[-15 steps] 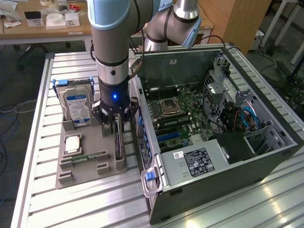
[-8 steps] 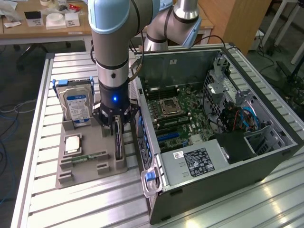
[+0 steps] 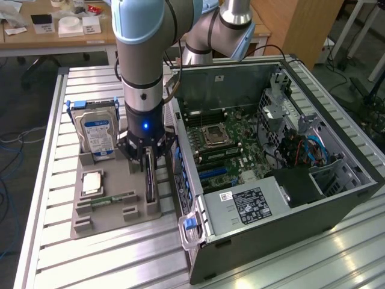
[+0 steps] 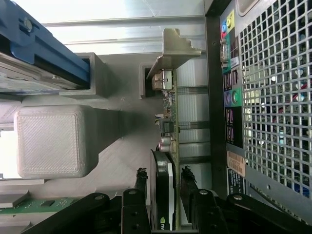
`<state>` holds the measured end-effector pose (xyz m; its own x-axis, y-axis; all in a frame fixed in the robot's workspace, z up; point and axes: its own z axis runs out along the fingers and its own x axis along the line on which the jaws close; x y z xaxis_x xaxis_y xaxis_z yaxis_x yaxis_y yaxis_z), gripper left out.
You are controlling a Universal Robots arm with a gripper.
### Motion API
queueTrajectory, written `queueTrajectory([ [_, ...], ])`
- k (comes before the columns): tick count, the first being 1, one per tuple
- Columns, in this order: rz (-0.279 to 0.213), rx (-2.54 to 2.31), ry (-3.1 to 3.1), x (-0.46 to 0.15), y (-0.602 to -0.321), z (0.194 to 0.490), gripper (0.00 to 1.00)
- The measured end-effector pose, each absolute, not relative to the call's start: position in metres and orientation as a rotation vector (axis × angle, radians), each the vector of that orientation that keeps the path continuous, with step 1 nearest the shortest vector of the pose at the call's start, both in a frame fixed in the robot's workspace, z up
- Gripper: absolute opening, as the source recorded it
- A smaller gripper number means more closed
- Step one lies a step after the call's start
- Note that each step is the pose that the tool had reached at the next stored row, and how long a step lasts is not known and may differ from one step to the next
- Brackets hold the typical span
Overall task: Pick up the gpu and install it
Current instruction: 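Pick up the gpu and move the gpu toward the slot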
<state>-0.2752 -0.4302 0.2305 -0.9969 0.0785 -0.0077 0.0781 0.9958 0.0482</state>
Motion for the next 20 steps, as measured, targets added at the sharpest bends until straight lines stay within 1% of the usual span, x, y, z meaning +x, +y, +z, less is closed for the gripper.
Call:
queueTrajectory([
  [13,0.075,0.123,3.129,-0.2747,-0.4302,0.2297,0.42],
  [14,0.075,0.123,3.129,-0.2747,-0.4302,0.2297,0.4],
  [16,0.075,0.123,3.129,-0.2747,-0.4302,0.2297,0.4],
  [17,0.075,0.123,3.129,-0.2747,-0.4302,0.2297,0.33],
  [20,0.075,0.123,3.129,-0.2747,-0.4302,0.2297,0.33],
])
